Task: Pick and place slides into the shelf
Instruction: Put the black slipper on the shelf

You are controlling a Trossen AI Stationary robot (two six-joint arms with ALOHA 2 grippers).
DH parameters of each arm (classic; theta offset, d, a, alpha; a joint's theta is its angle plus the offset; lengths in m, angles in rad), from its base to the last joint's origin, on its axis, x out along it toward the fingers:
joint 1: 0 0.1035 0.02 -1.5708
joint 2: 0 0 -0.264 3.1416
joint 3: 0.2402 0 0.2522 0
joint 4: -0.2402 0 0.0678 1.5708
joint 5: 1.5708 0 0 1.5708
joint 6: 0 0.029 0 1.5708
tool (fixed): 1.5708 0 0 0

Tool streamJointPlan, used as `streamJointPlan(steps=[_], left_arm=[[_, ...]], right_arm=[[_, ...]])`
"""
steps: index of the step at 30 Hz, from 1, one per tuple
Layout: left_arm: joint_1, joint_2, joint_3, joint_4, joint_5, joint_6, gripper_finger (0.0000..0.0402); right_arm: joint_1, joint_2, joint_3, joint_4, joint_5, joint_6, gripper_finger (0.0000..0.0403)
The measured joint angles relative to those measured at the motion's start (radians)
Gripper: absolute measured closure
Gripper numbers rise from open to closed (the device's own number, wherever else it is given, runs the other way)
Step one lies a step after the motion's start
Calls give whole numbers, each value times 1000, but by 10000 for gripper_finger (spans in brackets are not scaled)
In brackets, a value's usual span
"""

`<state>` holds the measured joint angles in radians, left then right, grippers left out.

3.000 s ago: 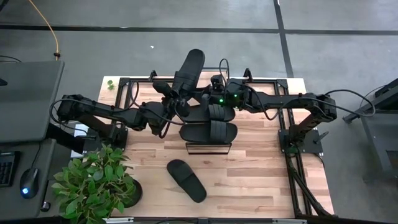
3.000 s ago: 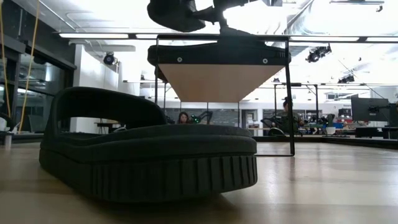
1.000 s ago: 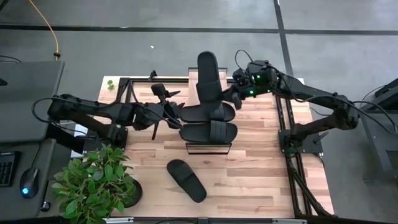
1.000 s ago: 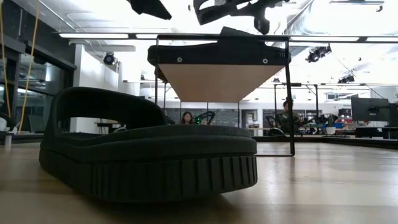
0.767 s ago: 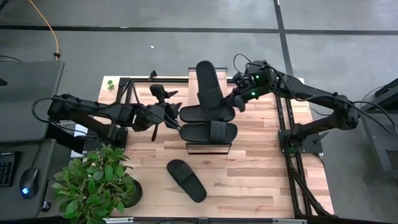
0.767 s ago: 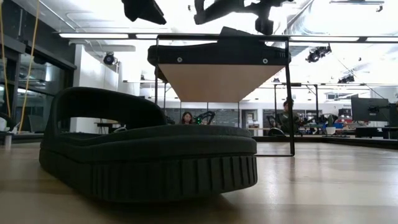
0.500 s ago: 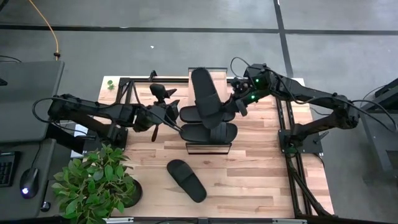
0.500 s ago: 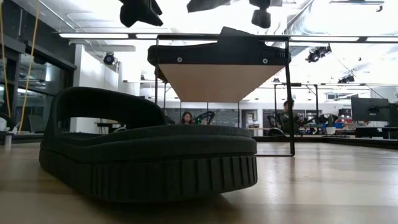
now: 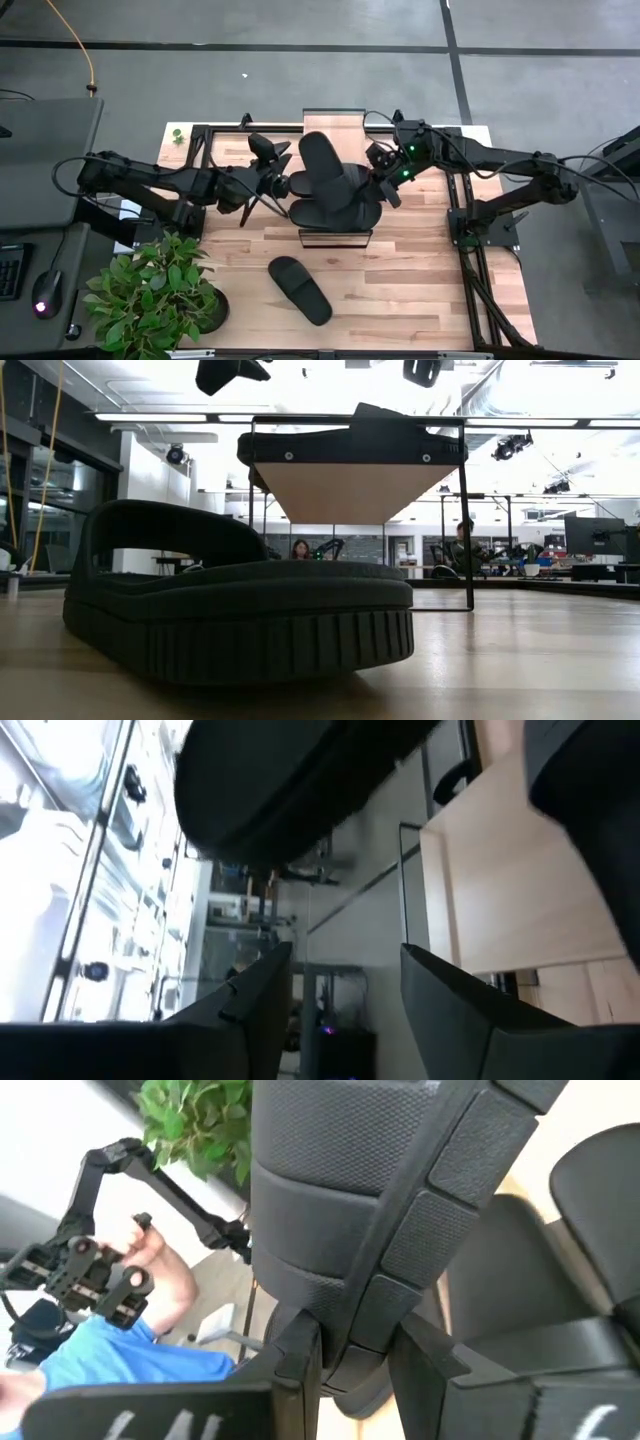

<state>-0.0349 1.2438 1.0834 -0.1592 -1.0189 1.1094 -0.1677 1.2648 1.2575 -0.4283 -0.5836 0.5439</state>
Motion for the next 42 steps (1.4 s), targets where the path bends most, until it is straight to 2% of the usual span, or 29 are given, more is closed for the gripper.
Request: streamJointPlan(steps=[11, 19, 23, 27, 33, 42], left_arm=[[-109, 0, 0, 6, 24, 10, 232], [-279, 0, 0, 6, 58, 9, 231], [-367, 0, 0, 14, 61, 15, 232], [-439, 0, 0, 59, 59, 86, 231], [-479, 0, 0, 125, 80, 215, 231], [-520, 12, 0, 97, 119, 212, 232]], right_arm=[[153, 0, 0, -110, 20, 0, 330], [261, 0, 0, -107, -23, -92, 330], [322, 4, 0, -104, -11, -132, 330], [374, 40, 0, -37, 1, -141, 330], [416, 156, 0, 60, -65, -117, 330], [484, 276, 0, 185, -157, -129, 330]])
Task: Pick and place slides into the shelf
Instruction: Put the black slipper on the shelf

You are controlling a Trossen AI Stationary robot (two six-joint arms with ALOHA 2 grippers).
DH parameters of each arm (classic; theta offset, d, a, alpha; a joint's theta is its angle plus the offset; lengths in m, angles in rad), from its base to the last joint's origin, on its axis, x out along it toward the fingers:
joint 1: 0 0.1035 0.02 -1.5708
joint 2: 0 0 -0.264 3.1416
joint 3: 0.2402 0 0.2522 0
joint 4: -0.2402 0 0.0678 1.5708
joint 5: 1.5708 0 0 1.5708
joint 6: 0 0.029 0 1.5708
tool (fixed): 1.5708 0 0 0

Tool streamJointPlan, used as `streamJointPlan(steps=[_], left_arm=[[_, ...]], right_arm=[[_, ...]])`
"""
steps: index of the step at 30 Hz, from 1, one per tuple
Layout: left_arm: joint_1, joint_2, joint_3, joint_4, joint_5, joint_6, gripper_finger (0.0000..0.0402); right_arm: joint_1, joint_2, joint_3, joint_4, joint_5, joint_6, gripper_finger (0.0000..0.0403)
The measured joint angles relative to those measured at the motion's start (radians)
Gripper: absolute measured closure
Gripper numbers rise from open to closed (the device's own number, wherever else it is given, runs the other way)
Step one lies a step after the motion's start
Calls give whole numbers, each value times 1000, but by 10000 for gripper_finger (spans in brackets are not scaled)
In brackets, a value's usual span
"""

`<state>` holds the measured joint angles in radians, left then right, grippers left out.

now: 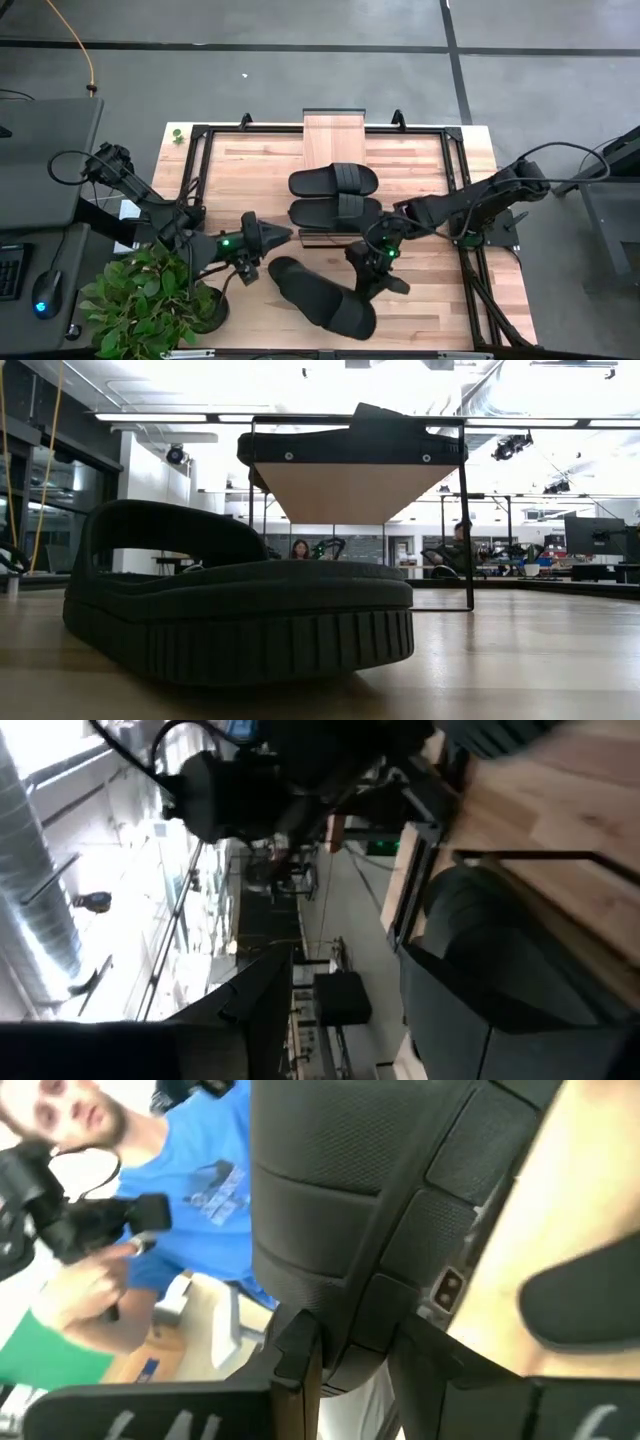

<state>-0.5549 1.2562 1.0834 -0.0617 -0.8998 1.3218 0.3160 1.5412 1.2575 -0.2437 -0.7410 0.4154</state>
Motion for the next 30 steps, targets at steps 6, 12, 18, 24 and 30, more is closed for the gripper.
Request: streamJointPlan(steps=[6, 12, 18, 24, 30], left_arm=[[-72, 25, 0, 12, 50, -1, 232], [-119, 75, 0, 70, 58, 11, 232], [-121, 111, 0, 159, 48, 88, 232], [-119, 117, 0, 196, 29, 124, 232], [-119, 117, 0, 232, 23, 158, 232]], right_arm=[[37, -2, 0, 54, 7, -24, 330], [37, -3, 0, 99, 15, -24, 330], [40, -1, 0, 109, 29, -32, 330], [64, -1, 0, 118, 39, -40, 330], [73, 23, 0, 137, 41, -49, 330]])
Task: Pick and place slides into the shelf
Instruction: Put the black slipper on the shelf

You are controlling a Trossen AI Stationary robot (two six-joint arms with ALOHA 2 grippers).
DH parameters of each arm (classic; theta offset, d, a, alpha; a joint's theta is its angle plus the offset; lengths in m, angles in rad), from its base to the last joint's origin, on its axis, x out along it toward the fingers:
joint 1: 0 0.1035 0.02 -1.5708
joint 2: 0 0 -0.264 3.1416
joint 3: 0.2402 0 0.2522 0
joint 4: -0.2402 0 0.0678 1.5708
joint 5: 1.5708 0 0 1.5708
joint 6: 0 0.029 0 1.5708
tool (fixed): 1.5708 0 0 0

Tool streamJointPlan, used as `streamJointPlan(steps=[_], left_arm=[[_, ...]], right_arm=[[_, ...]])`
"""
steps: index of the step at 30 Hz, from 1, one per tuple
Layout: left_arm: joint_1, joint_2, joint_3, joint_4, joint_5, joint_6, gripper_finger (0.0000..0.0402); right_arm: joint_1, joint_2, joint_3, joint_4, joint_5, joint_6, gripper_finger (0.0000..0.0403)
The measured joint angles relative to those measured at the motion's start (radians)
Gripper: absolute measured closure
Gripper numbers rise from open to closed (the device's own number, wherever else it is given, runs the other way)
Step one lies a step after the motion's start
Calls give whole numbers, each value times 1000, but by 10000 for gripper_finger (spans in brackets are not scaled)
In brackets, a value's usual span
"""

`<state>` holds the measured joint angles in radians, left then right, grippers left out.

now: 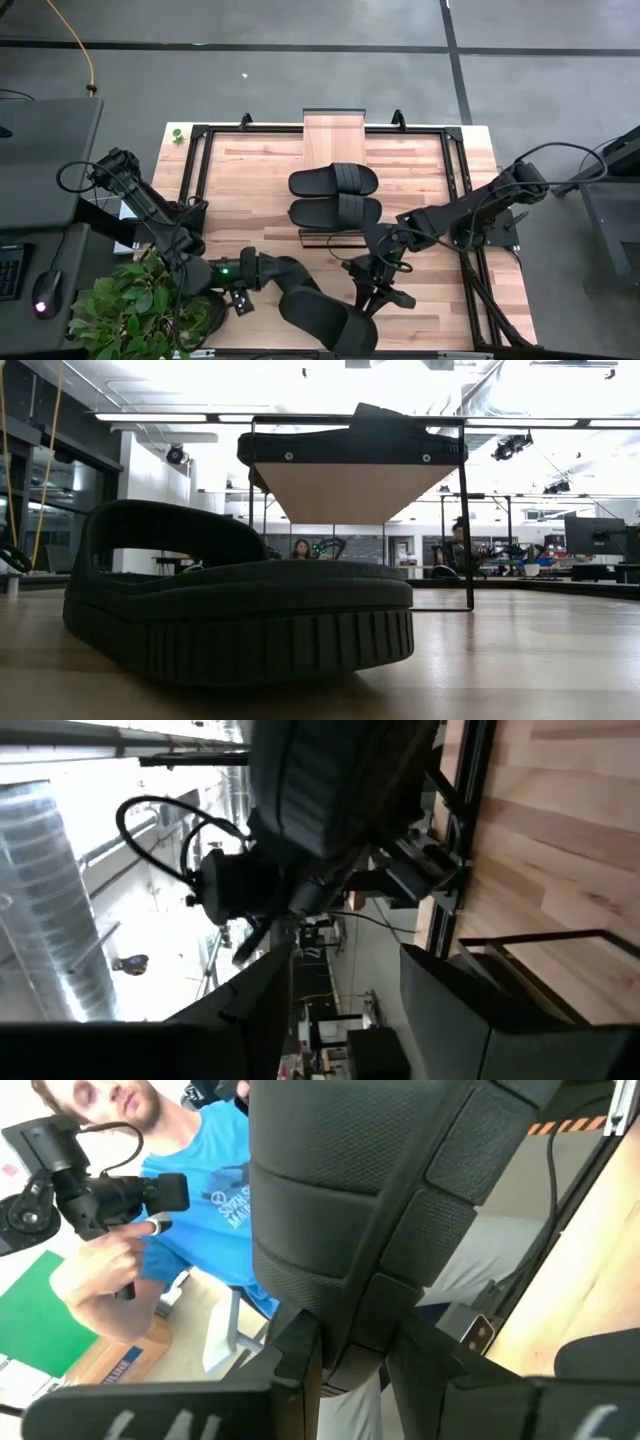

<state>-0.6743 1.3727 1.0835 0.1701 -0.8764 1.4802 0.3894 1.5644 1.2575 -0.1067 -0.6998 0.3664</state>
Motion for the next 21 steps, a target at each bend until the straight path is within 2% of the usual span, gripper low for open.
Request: streamJointPlan(steps=[12, 21], left_arm=[[0, 0, 0, 3, 16, -14, 232], [-24, 4, 0, 5, 118, -52, 232]], right_arm=[[-3, 27, 0, 8, -7, 18, 330], [-3, 27, 0, 9, -7, 18, 330]])
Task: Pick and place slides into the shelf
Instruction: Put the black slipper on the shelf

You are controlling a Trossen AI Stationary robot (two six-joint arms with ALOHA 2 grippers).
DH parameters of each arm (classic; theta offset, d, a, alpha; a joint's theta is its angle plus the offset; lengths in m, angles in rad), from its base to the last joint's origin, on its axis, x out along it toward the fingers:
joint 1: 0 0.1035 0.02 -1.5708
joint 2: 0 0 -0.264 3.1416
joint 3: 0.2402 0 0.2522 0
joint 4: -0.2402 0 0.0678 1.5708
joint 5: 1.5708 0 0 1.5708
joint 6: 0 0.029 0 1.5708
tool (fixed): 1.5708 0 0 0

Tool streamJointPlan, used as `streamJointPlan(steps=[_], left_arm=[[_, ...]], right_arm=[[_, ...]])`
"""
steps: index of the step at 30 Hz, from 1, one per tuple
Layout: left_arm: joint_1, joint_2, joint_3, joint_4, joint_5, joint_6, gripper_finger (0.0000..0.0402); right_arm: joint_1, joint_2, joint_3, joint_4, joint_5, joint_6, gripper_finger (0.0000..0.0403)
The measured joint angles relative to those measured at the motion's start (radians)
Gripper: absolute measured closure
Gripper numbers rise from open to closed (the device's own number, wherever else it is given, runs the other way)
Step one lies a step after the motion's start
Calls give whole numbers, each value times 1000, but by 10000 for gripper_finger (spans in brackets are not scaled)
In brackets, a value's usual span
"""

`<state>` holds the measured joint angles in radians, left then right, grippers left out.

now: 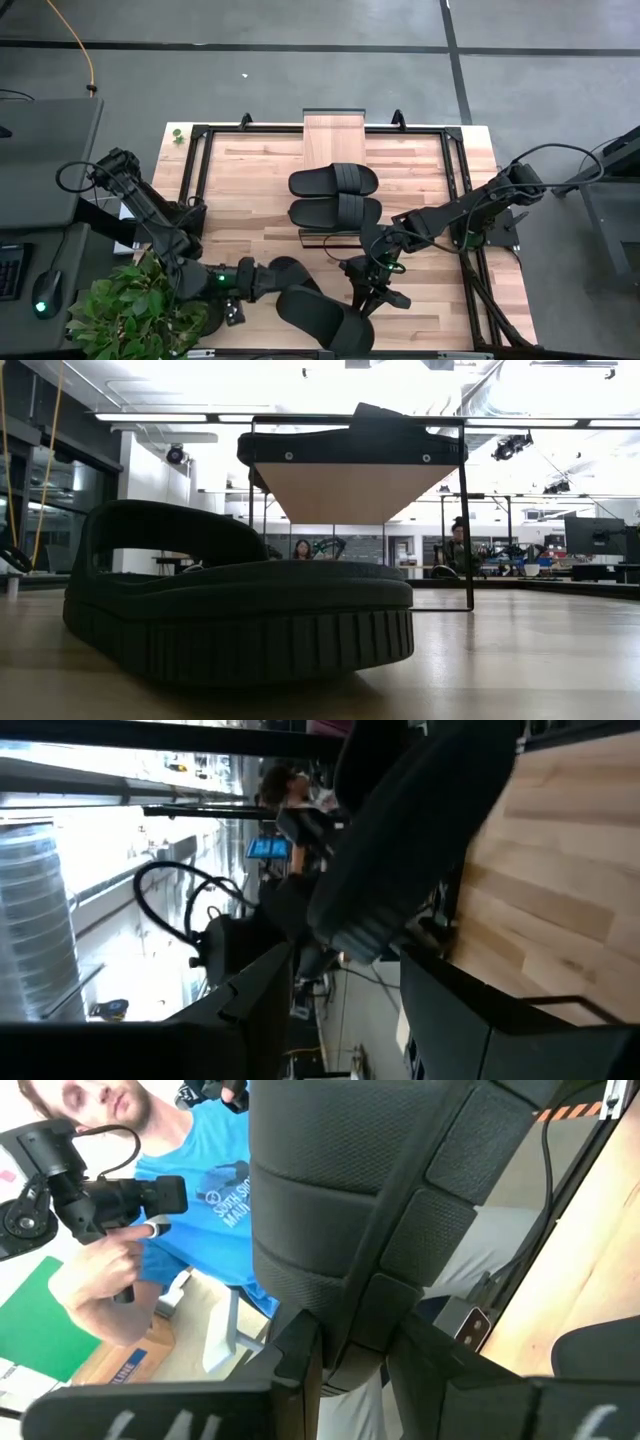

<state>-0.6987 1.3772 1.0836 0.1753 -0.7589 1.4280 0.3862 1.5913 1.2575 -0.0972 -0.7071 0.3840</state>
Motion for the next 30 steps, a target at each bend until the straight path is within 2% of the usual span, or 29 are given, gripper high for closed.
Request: streamJointPlan(steps=[22, 30], left_arm=[[-6, 47, 0, 10, 51, -20, 231], [-64, 48, 0, 8, 29, -10, 231]], right_arm=[[-76, 0, 0, 4, -24, 4, 330], [-99, 0, 0, 8, -5, 30, 330]])
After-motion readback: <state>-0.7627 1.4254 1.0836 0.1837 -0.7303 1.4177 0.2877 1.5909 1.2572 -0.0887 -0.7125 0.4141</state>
